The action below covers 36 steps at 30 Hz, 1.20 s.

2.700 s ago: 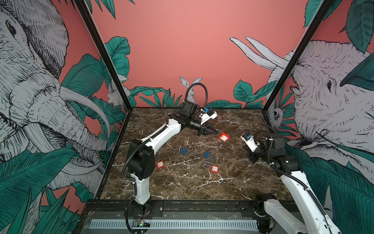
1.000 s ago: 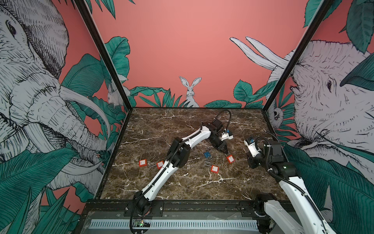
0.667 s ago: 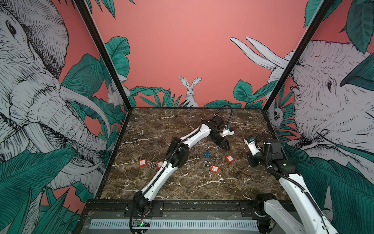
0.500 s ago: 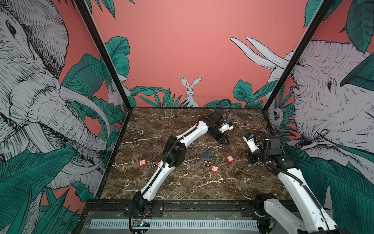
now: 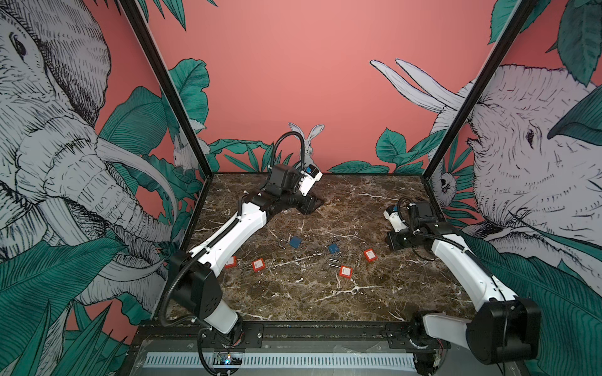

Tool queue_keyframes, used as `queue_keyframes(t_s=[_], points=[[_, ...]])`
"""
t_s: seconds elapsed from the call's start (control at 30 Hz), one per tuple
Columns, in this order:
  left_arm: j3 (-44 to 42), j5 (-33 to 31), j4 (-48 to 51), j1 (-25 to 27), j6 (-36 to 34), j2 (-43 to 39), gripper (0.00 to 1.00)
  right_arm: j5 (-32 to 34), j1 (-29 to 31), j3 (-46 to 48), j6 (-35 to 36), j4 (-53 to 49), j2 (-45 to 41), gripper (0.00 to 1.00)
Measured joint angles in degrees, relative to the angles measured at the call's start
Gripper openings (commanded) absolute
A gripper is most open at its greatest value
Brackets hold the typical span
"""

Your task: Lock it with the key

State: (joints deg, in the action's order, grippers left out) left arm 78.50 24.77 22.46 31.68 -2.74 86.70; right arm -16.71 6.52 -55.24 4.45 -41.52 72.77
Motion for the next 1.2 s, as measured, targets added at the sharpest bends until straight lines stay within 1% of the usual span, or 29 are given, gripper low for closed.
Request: queue_keyframes(t_s=[0.13, 0.3, 0.43, 0.63, 0.8, 0.9, 1.03, 1.2], points=[[-9.27, -1.77, -1.22, -1.01, 0.00, -5.55, 0.50, 0.74, 0.09, -1.25, -1.53, -0.55, 5.38, 0.00], [-13.60, -3.72, -2.12, -2.36, -0.28, -11.04, 0.50, 2.62, 0.52, -2.08, -2.62, -1.27, 11.34, 0.01], [-14.84, -4.96, -3.93, -2.40, -0.55, -14.32, 0.50, 3.76, 1.07, -2.71, -3.04, -1.16, 14.71, 0.03], [-15.30, -6.23, -6.12, -2.54, -0.81, -14.49, 0.50, 5.49, 2.14, -6.29, -3.58, -0.59, 21.46, 0.05], [-15.65, -6.88, -6.95, -2.58, -0.90, -14.34, 0.50, 6.67, 2.99, -7.43, -3.89, 0.00, 25.31, 0.07], [-15.65, -6.97, -7.19, -2.58, -0.90, -13.94, 0.50, 7.54, 3.65, -7.78, -4.00, 0.15, 26.45, 0.14], [-15.65, -7.10, -7.34, -2.58, -0.90, -13.60, 0.50, 8.92, 4.31, -7.87, -3.89, 0.28, 26.60, 0.31], [-15.65, -7.08, -7.10, -2.58, -0.90, -13.09, 0.50, 12.00, 4.63, -7.87, -2.45, 0.61, 25.35, 0.35]])
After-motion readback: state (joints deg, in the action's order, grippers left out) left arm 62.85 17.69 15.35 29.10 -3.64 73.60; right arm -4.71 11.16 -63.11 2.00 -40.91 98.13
